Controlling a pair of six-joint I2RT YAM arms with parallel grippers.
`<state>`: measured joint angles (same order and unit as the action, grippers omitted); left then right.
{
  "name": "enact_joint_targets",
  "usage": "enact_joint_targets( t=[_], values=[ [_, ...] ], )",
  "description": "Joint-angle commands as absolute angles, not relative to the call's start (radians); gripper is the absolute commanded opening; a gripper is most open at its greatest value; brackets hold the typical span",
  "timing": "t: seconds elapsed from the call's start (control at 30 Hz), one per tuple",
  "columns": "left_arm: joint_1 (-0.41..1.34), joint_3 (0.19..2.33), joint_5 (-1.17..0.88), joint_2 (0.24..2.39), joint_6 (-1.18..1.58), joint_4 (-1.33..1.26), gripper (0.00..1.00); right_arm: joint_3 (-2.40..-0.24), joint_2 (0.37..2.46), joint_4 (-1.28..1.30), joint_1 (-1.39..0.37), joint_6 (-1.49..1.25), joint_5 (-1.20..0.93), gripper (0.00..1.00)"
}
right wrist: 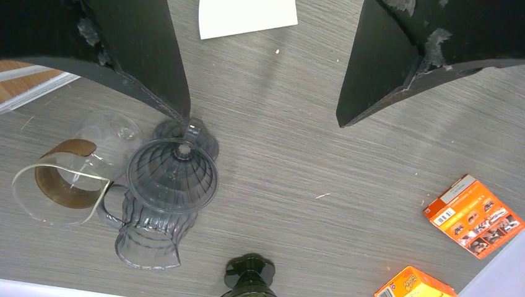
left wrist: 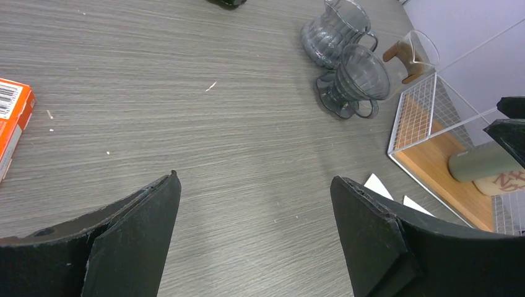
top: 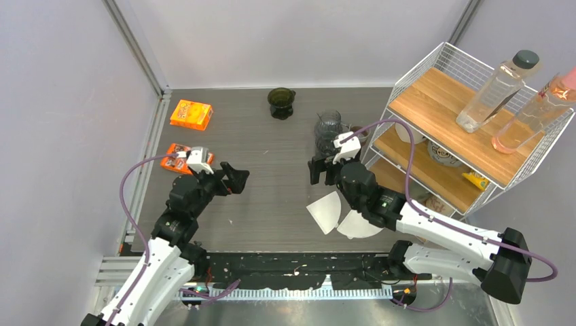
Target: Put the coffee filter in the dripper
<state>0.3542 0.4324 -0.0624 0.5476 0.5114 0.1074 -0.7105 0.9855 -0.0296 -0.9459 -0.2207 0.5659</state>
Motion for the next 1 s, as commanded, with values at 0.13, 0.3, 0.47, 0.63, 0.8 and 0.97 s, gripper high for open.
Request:
enact_joint_targets(
  t=[0.13,0.3,0.47,0.63,0.8,0.97],
  values=[
    [0.356,0.431,-0.065,0.555,0.500,0.054,0.99,-0.743,0.999,-0.092,-0.944,-0.218,0.536,0.95],
    [0.356,0.443,-0.061,0.557,0.506,0.056,0.99,-0.751,1.014,-0.095,-0.943,-0.167,0.505,0.95],
    [0.356,0.449,-0.051,0.586,0.556,0.018,0.99,-0.761,1.015,-0.075,-0.943,-0.117,0.452,0.95],
    [0.357,0.453,-0.103,0.671,0.628,-0.132,0.99,-0.847,1.056,0.035,-0.943,-0.083,0.437,0.95],
    [0.357,0.500,-0.122,0.770,0.644,-0.153,0.99,-0.990,1.144,0.183,-0.943,-0.085,0.500,0.95],
    [0.359,0.499,-0.084,0.813,0.650,-0.190,0.99,-1.125,1.269,0.303,-0.935,-0.093,0.632,0.96]
  ],
)
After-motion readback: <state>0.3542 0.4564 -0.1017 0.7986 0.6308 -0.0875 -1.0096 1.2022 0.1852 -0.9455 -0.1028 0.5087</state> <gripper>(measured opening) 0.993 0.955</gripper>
